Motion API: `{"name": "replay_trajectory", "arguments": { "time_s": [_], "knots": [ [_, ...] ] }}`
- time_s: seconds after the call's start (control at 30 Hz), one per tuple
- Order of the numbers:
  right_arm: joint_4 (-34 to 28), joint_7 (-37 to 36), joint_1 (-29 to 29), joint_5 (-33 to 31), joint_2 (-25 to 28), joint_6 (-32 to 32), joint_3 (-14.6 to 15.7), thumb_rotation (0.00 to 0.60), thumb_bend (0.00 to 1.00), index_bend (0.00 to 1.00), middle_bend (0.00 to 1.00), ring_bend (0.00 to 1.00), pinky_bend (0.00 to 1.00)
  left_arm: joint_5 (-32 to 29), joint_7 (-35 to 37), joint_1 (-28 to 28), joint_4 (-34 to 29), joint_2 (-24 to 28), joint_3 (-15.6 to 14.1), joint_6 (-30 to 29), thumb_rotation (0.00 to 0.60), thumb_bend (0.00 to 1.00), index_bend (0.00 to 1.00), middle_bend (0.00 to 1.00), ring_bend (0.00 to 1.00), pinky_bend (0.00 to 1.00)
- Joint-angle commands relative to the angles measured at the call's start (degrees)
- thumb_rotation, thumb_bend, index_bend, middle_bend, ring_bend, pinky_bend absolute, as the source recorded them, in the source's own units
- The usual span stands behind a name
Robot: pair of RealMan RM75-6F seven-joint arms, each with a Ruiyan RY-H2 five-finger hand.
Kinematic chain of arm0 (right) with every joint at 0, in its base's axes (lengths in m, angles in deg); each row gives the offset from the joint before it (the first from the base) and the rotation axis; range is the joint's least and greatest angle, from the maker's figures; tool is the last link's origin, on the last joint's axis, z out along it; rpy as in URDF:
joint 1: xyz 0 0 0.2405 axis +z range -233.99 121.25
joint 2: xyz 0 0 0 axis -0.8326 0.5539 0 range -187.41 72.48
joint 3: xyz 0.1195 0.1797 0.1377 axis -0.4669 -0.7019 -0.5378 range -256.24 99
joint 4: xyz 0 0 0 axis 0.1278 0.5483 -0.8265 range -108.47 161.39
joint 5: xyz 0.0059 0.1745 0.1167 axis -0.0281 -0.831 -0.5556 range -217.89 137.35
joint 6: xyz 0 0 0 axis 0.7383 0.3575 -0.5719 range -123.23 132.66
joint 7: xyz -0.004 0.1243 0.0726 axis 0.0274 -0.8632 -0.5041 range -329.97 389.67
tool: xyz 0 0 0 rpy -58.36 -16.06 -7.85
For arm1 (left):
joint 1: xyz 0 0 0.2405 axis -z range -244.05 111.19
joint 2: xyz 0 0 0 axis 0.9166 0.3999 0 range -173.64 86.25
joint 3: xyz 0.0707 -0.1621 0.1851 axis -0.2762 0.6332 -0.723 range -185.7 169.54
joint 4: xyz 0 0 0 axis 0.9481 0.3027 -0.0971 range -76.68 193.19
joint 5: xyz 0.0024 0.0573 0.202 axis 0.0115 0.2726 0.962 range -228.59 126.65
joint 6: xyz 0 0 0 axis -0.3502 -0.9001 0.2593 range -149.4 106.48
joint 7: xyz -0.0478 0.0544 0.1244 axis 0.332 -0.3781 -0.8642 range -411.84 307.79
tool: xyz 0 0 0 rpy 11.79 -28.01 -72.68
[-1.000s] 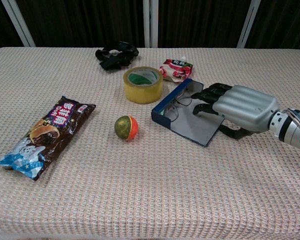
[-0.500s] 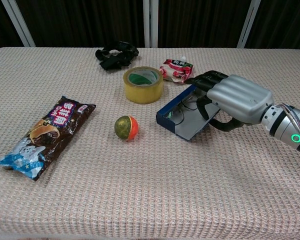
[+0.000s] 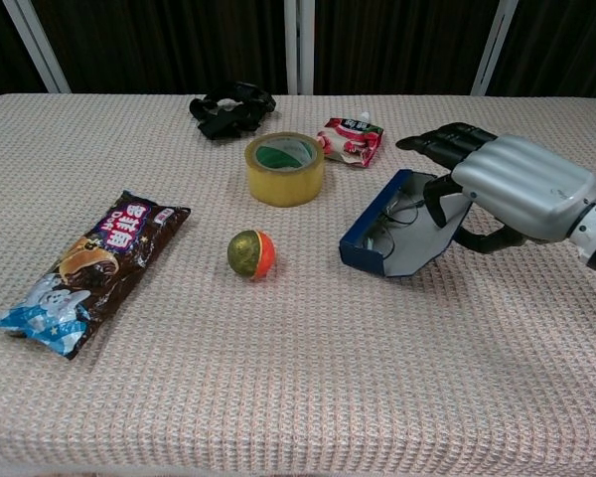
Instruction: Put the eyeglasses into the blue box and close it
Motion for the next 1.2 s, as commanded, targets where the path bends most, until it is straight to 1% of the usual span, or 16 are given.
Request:
{"name": "replay_trajectory", "arguments": {
  "time_s": [0.03,0.2,0.37,0.5,0.67,0.73,0.8,0.87,0.9,0.93,0.97,1.0,1.03,1.1,1.13,1.2],
  "knots": [
    [-2.99,0.21,-2.4,0.81,3.11,2.55,1.5,0.6,0.43,0.91,0.0,0.0,0.0,0.03,-0.02,0.03,-0.04,0.03,0.01,0.01,0.455,0.15,0.03,0.02,0.06,0.19],
    [-6.31,0.85,-3.64,1.52,5.41,3.78,2.03,0.6,0.43,0.91,0.0,0.0,0.0,0.26,-0.24,0.3,-0.31,0.18,0.02,0.22,0.456,0.15,0.03,0.02,0.06,0.19],
    [-6.51,1.07,-2.4,1.53,3.92,2.55,0.54,0.6,0.43,0.91,0.0,0.0,0.0,0.47,-0.74,0.62,-0.83,0.3,0.06,0.43,0.455,0.15,0.03,0.02,0.06,0.19],
    [-3.07,1.21,-0.67,1.63,0.73,0.69,-0.66,0.6,0.43,0.91,0.0,0.0,0.0,0.24,-0.88,0.7,-0.95,0.31,0.08,0.74,0.457,0.15,0.03,0.02,0.06,0.19],
    [2.22,-0.76,0.69,1.58,-3.15,-0.16,-1.63,0.6,0.43,0.9,0.0,0.0,0.0,-0.19,-0.62,0.57,-0.6,0.3,0.02,0.98,0.456,0.15,0.03,0.02,0.06,0.19],
    [4.57,-1.56,1.0,1.79,-4.56,0.05,-1.73,0.6,0.43,0.88,0.0,0.0,0.0,-0.31,-0.44,0.49,-0.42,0.29,0.03,0.94,0.455,0.15,0.03,0.02,0.06,0.19],
    [6.86,-2.12,1.25,2.11,-5.86,0.44,-1.73,0.6,0.43,0.85,0.0,0.0,0.0,-0.43,-0.23,0.42,-0.19,0.24,0.04,0.92,0.458,0.15,0.03,0.02,0.06,0.19],
    [9.69,-3.25,1.55,2.64,-7.46,1.24,-1.67,0.6,0.43,0.75,0.0,0.0,0.0,-0.5,0.06,0.35,0.1,0.14,0.02,0.91,0.459,0.15,0.03,0.02,0.06,0.19],
    [11.2,-4.34,1.7,2.93,-8.35,1.94,-1.68,0.6,0.42,0.65,0.0,0.0,0.0,-0.53,0.21,0.32,0.25,0.1,-0.02,0.94,0.459,0.15,0.03,0.02,0.06,0.19],
    [12.28,-5.27,1.82,3.16,-9.0,2.48,-1.66,0.6,0.41,0.5,0.0,0.0,0.0,-0.54,0.32,0.3,0.35,0.08,-0.04,0.95,0.458,0.15,0.03,0.02,0.06,0.19],
    [13.3,-6.18,1.93,3.37,-9.61,3.0,-1.63,0.6,0.4,0.4,0.0,0.0,0.0,-0.52,0.39,0.28,0.44,0.07,-0.06,0.94,0.457,0.15,0.03,0.02,0.06,0.19],
    [14.51,-7.28,2.05,3.56,-10.34,3.67,-1.66,0.6,0.37,0.22,0.0,0.0,0.0,-0.49,0.44,0.26,0.53,0.06,-0.09,0.91,0.457,0.15,0.03,0.02,0.06,0.19],
    [15.36,-7.99,2.14,3.72,-10.85,4.23,-1.68,0.6,0.34,0.1,0.0,0.0,0.0,-0.48,0.49,0.24,0.55,0.06,-0.1,0.88,0.457,0.15,0.03,0.02,0.06,0.19],
    [17.09,-9.41,2.24,3.8,-12.01,5.64,-1.98,0.6,0.28,0.0,0.0,0.0,0.0,-0.45,0.6,0.21,0.61,0.07,-0.08,0.76,0.458,0.15,0.03,0.02,0.06,0.19],
    [17.74,-10.07,2.27,3.84,-12.5,6.39,-2.14,0.6,0.25,0.0,0.0,0.0,0.0,-0.42,0.62,0.2,0.62,0.07,-0.07,0.72,0.457,0.15,0.03,0.02,0.06,0.19],
    [18.96,-11.5,2.32,3.92,-13.35,7.8,-2.37,0.6,0.24,0.0,0.0,0.0,0.0,-0.38,0.64,0.19,0.61,0.08,-0.08,0.67,0.456,0.15,0.03,0.02,0.06,0.19]
  ]
}}
